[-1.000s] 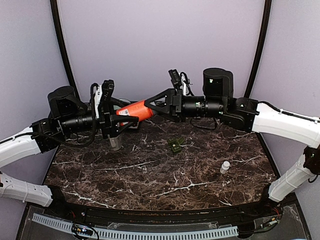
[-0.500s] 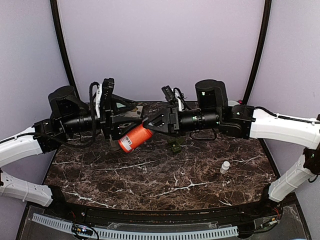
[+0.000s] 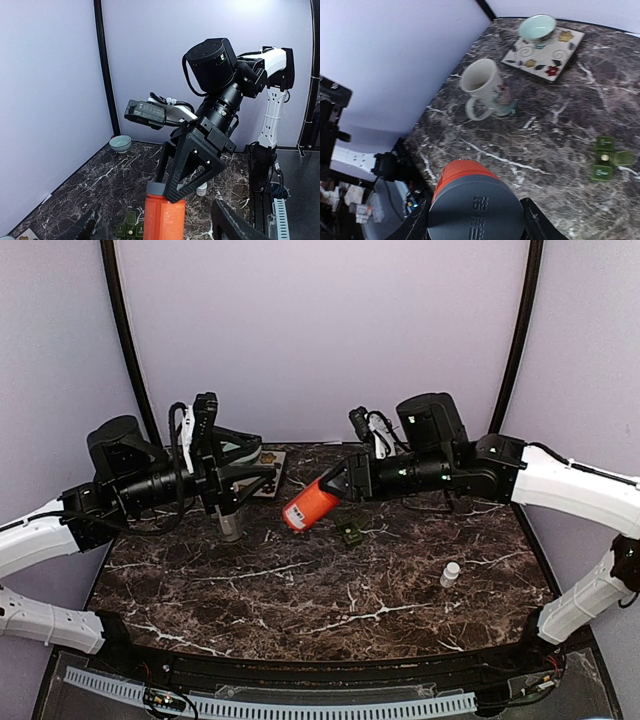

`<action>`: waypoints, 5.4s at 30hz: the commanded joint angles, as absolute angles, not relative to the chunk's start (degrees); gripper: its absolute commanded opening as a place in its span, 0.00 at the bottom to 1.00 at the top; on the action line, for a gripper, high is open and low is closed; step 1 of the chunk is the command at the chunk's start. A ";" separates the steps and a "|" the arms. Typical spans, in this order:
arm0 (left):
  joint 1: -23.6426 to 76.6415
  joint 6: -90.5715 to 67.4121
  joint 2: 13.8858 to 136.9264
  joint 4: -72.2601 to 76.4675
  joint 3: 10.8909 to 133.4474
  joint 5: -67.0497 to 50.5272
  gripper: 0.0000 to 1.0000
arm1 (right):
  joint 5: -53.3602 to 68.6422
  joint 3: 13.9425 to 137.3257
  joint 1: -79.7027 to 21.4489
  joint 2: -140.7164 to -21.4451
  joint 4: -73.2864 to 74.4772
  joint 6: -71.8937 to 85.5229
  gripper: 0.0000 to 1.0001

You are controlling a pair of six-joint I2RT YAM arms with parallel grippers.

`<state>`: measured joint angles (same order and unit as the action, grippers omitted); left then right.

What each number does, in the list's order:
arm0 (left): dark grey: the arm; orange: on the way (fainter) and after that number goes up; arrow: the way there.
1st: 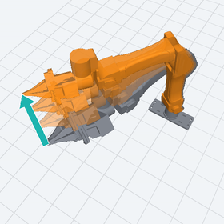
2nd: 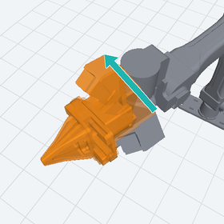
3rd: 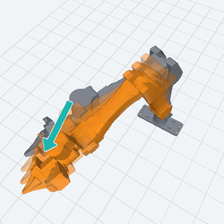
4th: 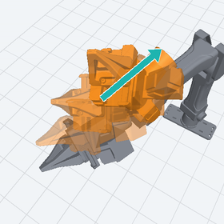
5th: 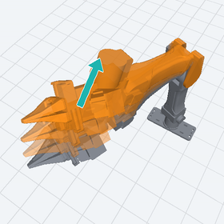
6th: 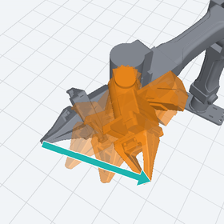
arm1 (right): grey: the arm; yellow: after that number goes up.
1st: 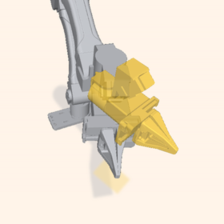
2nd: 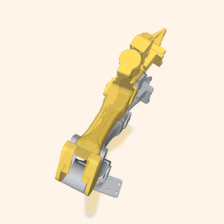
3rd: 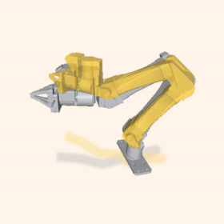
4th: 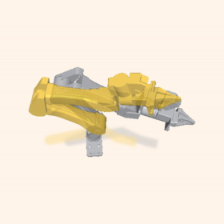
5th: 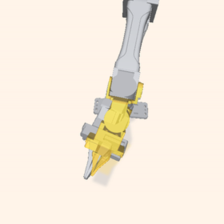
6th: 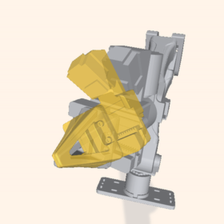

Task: Sort the pills into containers
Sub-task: Place the pill bottle at the center of the board, then close the lid of the pill container on the pill container.

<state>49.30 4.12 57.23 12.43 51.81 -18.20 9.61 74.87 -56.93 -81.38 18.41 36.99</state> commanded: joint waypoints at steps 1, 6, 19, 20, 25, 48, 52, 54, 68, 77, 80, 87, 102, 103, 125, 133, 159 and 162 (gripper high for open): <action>49.22 3.19 55.10 13.97 50.36 -14.69 0.73 | -4.72 76.34 -52.70 -78.02 27.40 28.73 0.00; 49.22 2.86 55.04 13.72 49.75 -14.30 0.73 | -13.60 74.02 -46.27 -76.63 33.72 24.93 0.00; 49.22 2.73 57.70 13.80 49.50 -15.26 0.73 | -24.51 67.30 -31.12 -82.98 36.30 16.21 0.00; 49.22 2.72 57.86 13.92 49.40 -15.24 0.73 | -24.53 67.18 -30.37 -83.92 35.97 15.83 0.00; 49.22 2.81 58.35 14.47 48.58 -15.23 0.73 | -25.95 66.81 -28.98 -88.31 34.09 14.60 0.00; 49.23 2.51 59.02 15.16 47.44 -16.42 0.73 | -22.86 61.53 -26.90 -91.84 28.24 16.94 0.39; 49.22 2.33 59.11 15.15 47.44 -16.68 0.73 | -22.51 61.30 -26.89 -91.71 27.94 17.23 0.47; 49.22 2.18 59.15 15.12 47.46 -16.78 0.73 | -22.25 61.27 -26.81 -90.31 27.88 17.30 0.51; 49.22 1.93 59.15 15.00 47.37 -17.29 0.73 | -21.69 60.84 -26.15 -88.29 27.91 18.08 0.72; 49.22 2.07 59.30 14.90 47.22 -17.05 0.73 | -22.03 61.54 -26.02 -85.20 27.84 18.37 0.75; 49.22 2.02 59.71 14.89 47.28 -17.01 0.73 | -21.48 62.25 -26.02 -84.35 28.07 18.16 0.77; 49.22 1.14 62.03 14.42 47.24 -16.51 0.74 | -20.63 64.30 -27.05 -82.28 27.83 17.78 0.80; 49.05 -4.70 68.87 16.49 47.72 -15.48 0.71 | -17.72 68.17 -35.01 -77.15 15.13 13.90 0.99; 48.92 -4.98 69.04 16.79 47.66 -15.25 0.72 | -16.86 67.64 -34.94 -76.47 12.97 13.89 1.00; 45.11 -14.03 83.28 23.01 53.92 -12.85 0.98 | -1.86 64.43 -33.29 -82.79 -12.46 15.03 0.47; 44.61 -15.95 92.10 19.46 58.68 -11.63 0.83 | -3.13 75.24 -33.26 -98.86 6.17 19.83 0.29; 41.09 -26.17 112.14 13.10 69.64 -15.95 0.53 | -1.71 66.70 -34.97 -107.11 5.05 30.66 0.37; 40.24 -26.99 113.75 12.92 70.89 -17.25 0.53 | -1.67 66.53 -35.07 -107.61 4.84 31.00 0.37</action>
<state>41.34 -25.04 112.84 13.76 68.40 -14.68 -2.00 67.18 -34.54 -106.67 6.85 29.71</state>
